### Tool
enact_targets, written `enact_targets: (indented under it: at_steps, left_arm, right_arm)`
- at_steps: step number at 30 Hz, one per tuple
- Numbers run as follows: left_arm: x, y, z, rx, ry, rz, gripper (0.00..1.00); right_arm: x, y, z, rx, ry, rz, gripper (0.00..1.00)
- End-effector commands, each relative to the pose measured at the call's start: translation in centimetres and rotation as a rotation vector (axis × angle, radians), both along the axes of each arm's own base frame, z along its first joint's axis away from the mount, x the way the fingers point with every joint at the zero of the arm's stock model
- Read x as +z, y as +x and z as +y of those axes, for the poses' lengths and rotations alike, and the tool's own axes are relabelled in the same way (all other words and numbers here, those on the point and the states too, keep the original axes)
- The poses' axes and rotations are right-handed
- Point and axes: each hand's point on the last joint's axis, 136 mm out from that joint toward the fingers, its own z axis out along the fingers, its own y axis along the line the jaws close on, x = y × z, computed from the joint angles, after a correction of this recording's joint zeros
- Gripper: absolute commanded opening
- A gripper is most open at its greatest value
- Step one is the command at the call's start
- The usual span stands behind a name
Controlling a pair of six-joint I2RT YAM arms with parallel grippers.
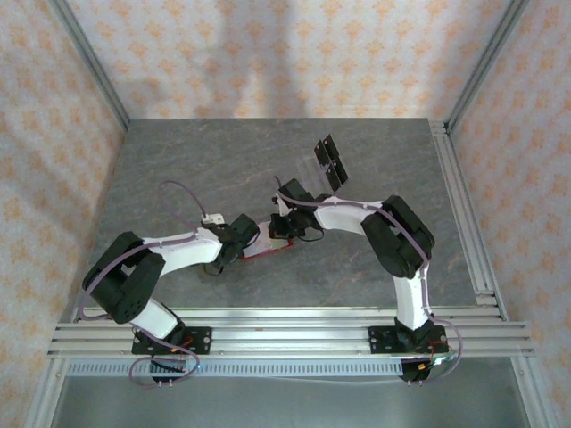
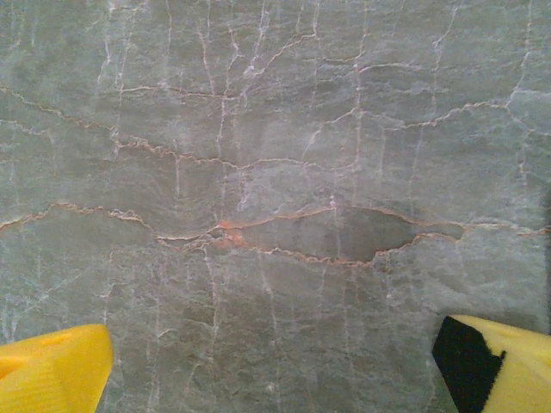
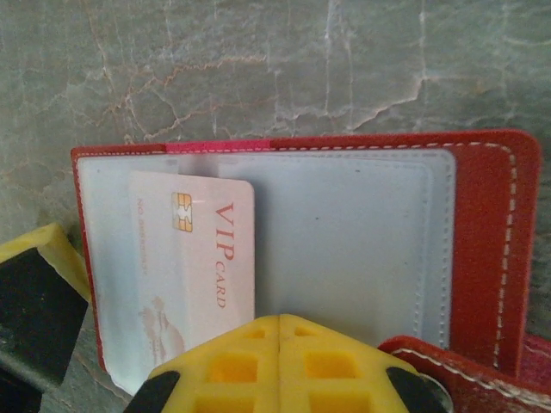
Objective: Put the credit cards into the card holder
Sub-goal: Insert the credit card into the card slot.
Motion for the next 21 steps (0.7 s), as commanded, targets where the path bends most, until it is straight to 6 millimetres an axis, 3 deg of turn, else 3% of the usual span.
enact_targets:
  at_steps: [1,18,21]
  left_arm:
    - [-1.1,-0.1,0.1,-0.004,-0.001,0.016,1.0]
    - [-1.8,0.0,-0.4,-0.013,-0.023,0.019,1.0]
    - [-1.7,0.1,-0.4,-0.013,-0.025,0.018,1.0]
  right_arm:
    - [-0.6,-0.4,0.3,0.029,-0.042,0.004,0.03]
    - [-0.2,-1.3,4.4,0.106,-0.01,0.008,0.04]
    - [0.0,-1.1,4.2,0.112,-0.027,-0.014,0.07]
